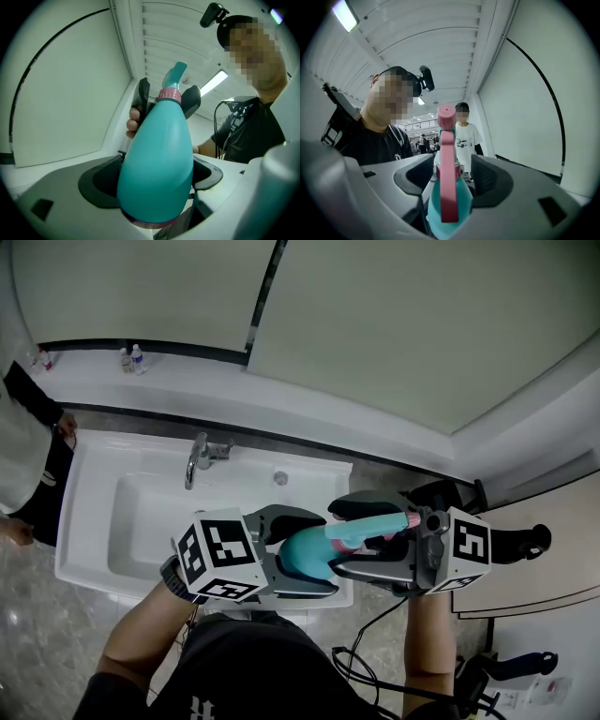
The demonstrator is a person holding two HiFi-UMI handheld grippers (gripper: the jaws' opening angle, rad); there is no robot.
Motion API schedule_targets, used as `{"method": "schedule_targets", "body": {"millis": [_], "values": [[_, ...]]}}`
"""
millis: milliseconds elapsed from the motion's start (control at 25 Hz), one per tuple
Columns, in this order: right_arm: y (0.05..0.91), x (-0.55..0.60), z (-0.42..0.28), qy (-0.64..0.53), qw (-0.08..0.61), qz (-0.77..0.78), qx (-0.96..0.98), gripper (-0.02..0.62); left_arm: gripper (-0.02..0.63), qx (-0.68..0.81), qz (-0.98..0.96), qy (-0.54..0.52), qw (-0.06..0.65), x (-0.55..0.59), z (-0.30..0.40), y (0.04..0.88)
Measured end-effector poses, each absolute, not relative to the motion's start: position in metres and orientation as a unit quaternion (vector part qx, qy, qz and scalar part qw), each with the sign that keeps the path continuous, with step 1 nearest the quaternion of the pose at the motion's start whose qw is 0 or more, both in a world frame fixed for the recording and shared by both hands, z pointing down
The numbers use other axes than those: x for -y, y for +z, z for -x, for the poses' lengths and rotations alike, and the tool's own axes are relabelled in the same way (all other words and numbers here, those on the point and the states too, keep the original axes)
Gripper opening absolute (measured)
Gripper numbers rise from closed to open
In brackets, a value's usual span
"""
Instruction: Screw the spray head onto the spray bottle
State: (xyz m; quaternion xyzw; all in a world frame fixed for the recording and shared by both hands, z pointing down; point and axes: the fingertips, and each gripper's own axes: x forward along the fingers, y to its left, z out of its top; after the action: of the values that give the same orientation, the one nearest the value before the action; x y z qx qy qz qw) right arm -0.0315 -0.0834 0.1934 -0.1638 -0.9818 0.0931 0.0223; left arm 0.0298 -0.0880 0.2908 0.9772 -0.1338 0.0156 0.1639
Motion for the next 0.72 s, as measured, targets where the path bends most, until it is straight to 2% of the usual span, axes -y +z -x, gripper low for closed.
{"method": "schedule_targets", "body": {"millis": [160,720], "values": [[0.198,0.085,0.029,0.089,0.027,0.146,0.985,0.153,0.422,0.148,-0.975,0.017,0.165,0.092,-0.028,0.295],[0.222,0.135,0.039,0.086,0.035,-0.108,0.99,0.15,0.422,0.392,-0.912,0.068,0.1,0.145,0.004,0.317]]}}
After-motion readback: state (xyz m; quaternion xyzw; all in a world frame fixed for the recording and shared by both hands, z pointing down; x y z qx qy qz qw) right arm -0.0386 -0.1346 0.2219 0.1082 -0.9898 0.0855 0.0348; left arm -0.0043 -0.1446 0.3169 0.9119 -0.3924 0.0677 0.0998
